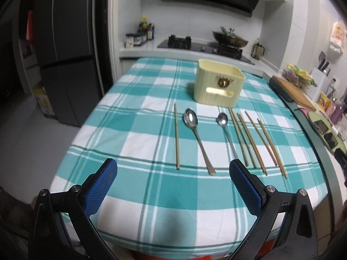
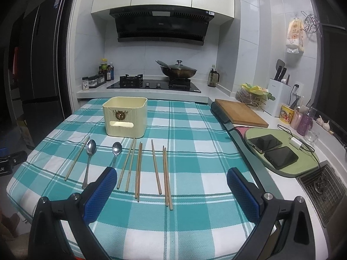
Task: Organize utensils
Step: 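Lower the right tool onto a wooden chopstick and close it while the left tool grasps another chopstick, then lift both held chopsticks upright and carry them over the cream holder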
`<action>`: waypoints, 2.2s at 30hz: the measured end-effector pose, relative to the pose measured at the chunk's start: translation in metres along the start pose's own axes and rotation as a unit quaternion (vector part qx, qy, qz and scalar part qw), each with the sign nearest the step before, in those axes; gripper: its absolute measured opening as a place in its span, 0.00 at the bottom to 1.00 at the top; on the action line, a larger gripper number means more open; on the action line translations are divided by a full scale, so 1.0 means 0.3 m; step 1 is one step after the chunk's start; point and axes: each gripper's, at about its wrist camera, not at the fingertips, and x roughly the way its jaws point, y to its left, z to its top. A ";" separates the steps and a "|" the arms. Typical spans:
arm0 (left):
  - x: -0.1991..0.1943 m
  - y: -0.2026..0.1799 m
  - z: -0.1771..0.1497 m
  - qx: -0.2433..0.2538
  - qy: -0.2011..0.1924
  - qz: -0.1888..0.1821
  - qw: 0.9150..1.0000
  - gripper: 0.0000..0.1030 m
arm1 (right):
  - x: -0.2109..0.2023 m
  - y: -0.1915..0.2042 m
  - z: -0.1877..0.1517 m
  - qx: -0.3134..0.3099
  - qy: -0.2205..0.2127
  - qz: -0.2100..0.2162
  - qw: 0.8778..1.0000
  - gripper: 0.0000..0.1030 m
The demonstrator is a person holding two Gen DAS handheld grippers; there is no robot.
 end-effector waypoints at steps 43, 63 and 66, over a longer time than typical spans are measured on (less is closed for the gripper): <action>0.620 0.031 0.107 0.062 0.141 0.002 0.988 0.99 | 0.845 -0.078 -0.110 -0.088 0.284 0.100 0.950 0.52; 0.939 0.028 0.302 0.125 0.210 -0.009 0.970 0.63 | 1.032 0.009 0.023 -0.160 0.323 0.142 0.922 0.09; 0.981 0.028 0.345 0.117 0.215 -0.016 0.969 0.49 | 1.098 0.027 0.059 -0.152 0.321 0.141 0.924 0.07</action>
